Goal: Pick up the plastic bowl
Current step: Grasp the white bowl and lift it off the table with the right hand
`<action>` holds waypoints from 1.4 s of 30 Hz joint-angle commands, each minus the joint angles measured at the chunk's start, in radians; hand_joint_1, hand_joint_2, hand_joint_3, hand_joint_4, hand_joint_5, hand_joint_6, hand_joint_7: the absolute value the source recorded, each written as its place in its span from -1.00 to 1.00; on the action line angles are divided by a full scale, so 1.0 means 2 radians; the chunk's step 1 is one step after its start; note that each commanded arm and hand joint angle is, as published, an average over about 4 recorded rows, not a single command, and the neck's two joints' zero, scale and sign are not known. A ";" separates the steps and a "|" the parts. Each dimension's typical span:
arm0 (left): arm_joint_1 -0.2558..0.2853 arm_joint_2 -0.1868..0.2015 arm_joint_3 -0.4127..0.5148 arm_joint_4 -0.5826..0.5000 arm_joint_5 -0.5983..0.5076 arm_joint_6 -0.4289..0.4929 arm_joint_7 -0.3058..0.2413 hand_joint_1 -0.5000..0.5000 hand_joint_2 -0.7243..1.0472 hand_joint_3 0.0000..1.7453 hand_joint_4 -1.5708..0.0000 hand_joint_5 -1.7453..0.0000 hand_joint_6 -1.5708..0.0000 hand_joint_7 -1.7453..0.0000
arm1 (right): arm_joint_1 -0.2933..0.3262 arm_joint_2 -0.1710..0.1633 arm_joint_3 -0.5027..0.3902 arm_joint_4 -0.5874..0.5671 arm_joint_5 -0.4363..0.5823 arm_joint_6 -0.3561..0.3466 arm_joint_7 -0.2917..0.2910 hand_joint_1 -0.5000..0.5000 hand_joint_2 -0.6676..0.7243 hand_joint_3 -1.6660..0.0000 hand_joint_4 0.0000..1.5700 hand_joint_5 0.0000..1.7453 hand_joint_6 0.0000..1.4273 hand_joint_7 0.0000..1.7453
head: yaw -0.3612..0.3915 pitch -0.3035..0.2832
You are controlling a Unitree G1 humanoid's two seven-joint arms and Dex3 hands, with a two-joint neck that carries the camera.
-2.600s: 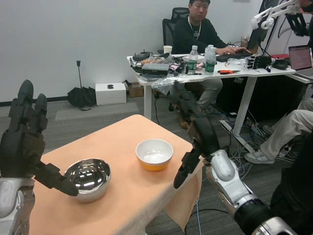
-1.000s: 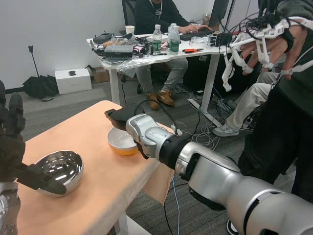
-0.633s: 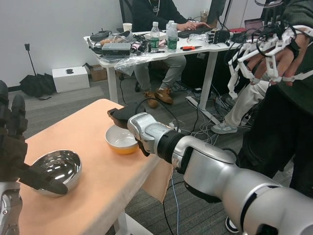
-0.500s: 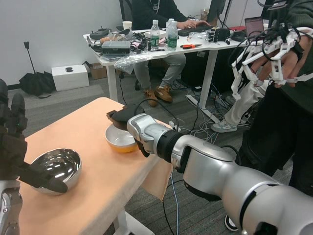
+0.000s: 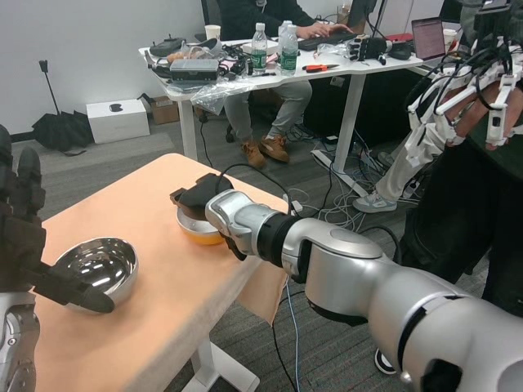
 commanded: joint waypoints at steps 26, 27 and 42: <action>0.010 -0.002 0.001 0.005 -0.004 -0.012 0.001 -1.00 -0.90 -0.98 1.00 1.00 1.00 0.92 | -0.017 0.003 0.014 0.011 0.035 0.004 -0.014 -0.98 -0.50 0.55 -0.68 0.75 -0.71 0.76 | 0.007 -0.006; 0.010 -0.002 0.001 0.005 -0.004 -0.012 0.001 -1.00 -0.90 -0.98 1.00 1.00 1.00 0.92 | -0.016 0.003 0.012 0.010 0.036 0.003 -0.016 -0.98 -0.55 0.45 -0.65 0.78 -0.68 0.76 | 0.008 -0.006; 0.011 -0.002 0.004 0.005 -0.004 -0.012 0.001 -1.00 -0.90 -0.90 1.00 1.00 1.00 0.92 | 0.004 -0.006 -0.039 -0.016 0.037 -0.010 -0.032 -0.92 -0.73 -0.83 -0.22 1.00 -0.10 0.92 | 0.013 -0.006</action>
